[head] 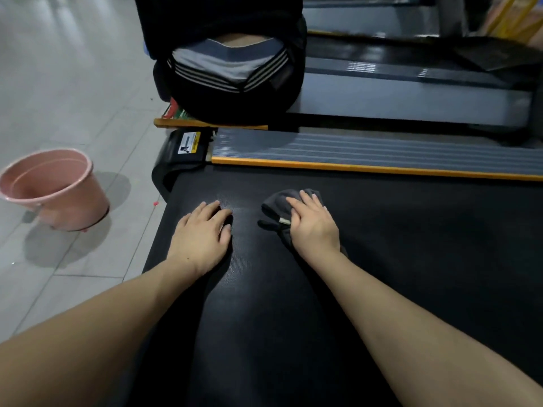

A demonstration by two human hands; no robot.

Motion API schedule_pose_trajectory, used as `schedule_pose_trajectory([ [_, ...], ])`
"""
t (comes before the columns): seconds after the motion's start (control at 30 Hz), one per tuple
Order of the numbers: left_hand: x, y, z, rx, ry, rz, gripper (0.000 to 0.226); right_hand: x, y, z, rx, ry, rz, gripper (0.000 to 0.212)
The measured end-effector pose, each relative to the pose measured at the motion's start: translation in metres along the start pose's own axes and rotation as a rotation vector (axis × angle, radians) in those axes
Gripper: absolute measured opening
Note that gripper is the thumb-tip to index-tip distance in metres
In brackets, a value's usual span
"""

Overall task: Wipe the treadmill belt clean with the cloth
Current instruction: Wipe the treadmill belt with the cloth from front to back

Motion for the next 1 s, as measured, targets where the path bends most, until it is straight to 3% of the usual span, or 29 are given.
schedule_pose_trajectory([
  [0.17,0.011,0.027,0.009,0.011,-0.066,-0.048,0.048,0.04,0.006,0.002,-0.007,-0.006,-0.076,0.036],
  [0.4,0.011,0.025,0.01,-0.028,-0.148,-0.064,0.044,0.064,0.018,-0.001,-0.009,-0.081,-0.033,0.032],
  [0.6,-0.003,0.038,0.024,-0.042,-0.24,0.023,0.041,0.054,0.054,-0.004,-0.022,-0.033,-0.071,0.04],
  [0.8,-0.024,0.051,0.024,0.031,-0.139,0.007,0.053,0.058,0.148,-0.026,0.001,0.042,0.27,0.038],
  [0.9,-0.029,0.055,0.025,0.037,-0.164,0.032,0.053,0.058,0.123,-0.024,0.032,0.106,0.323,0.04],
  [1.0,-0.031,0.05,0.028,0.038,-0.212,0.055,0.047,0.057,0.051,-0.01,0.004,0.091,0.193,0.04],
])
Point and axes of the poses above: each hand's wrist, its own x-axis towards the middle knuckle, its own z-axis out of the back of the hand, y = z × x, the point moved 5 cm from there along x, towards the middle knuckle, and after that the axes turned 14 degrees about -x, right-handed, at the moved point
